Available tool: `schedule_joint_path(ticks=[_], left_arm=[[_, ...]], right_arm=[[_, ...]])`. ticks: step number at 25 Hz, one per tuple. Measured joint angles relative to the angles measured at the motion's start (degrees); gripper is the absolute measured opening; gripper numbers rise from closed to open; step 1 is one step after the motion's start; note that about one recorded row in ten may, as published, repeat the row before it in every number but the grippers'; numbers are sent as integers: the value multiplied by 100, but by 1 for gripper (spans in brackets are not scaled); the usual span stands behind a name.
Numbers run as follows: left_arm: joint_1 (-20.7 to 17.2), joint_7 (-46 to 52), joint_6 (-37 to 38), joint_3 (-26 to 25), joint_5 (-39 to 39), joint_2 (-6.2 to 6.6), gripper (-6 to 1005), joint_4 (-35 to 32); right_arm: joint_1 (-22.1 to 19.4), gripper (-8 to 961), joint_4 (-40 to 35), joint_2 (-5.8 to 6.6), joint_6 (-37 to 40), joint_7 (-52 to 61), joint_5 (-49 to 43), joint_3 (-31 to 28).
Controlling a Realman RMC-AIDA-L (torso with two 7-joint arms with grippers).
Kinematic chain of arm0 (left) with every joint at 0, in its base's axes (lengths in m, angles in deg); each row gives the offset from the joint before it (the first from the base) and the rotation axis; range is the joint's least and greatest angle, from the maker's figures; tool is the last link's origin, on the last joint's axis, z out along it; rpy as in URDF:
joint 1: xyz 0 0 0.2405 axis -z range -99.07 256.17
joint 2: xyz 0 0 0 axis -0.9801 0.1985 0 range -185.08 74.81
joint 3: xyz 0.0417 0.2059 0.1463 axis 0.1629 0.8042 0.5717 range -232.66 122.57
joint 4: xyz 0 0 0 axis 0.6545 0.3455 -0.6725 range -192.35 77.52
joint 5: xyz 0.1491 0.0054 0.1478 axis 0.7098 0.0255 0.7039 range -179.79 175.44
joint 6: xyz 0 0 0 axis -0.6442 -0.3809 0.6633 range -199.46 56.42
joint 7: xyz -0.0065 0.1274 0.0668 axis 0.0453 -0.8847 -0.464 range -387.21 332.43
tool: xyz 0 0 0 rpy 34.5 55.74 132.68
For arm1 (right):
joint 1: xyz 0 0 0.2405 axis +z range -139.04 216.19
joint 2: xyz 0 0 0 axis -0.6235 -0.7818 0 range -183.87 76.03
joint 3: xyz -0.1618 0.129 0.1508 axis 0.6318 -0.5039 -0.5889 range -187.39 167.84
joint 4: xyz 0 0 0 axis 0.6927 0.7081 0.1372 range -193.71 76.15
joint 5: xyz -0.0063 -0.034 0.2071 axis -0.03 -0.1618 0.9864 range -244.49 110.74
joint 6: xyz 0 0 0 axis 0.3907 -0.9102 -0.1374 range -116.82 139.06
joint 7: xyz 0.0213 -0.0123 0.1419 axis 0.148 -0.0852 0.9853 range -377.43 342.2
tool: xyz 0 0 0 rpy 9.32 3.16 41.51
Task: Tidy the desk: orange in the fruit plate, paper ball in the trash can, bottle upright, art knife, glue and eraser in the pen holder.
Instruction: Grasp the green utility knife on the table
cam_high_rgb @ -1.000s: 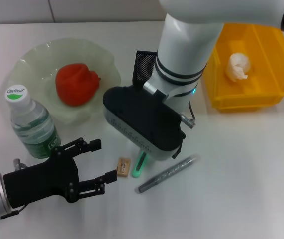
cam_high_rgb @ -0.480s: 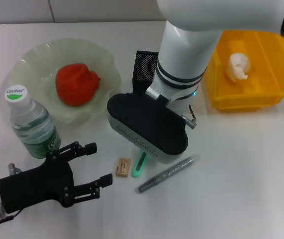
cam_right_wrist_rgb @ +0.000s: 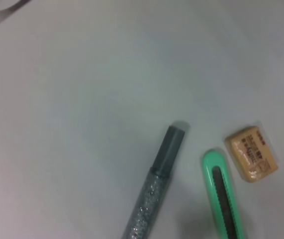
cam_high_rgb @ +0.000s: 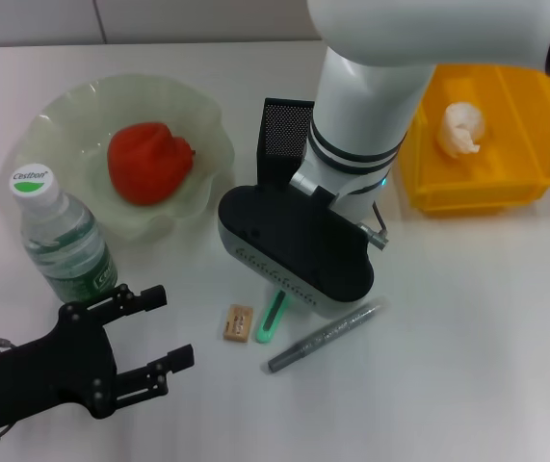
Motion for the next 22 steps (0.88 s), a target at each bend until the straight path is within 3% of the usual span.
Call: schedule_joint_path(ticks=[11, 14, 22], left_arm=[[-10, -1, -52, -4, 16, -59, 755, 2], [-1, -2, -137, -4, 28, -66, 751, 17], [28, -1, -224, -4, 39, -80, 752, 43]], right_arm=[[-45, 596, 106, 0, -361, -141, 22, 159], [-79, 461, 108, 1, -422, -146, 22, 236], [-148, 402, 108, 0, -564, -194, 20, 280]])
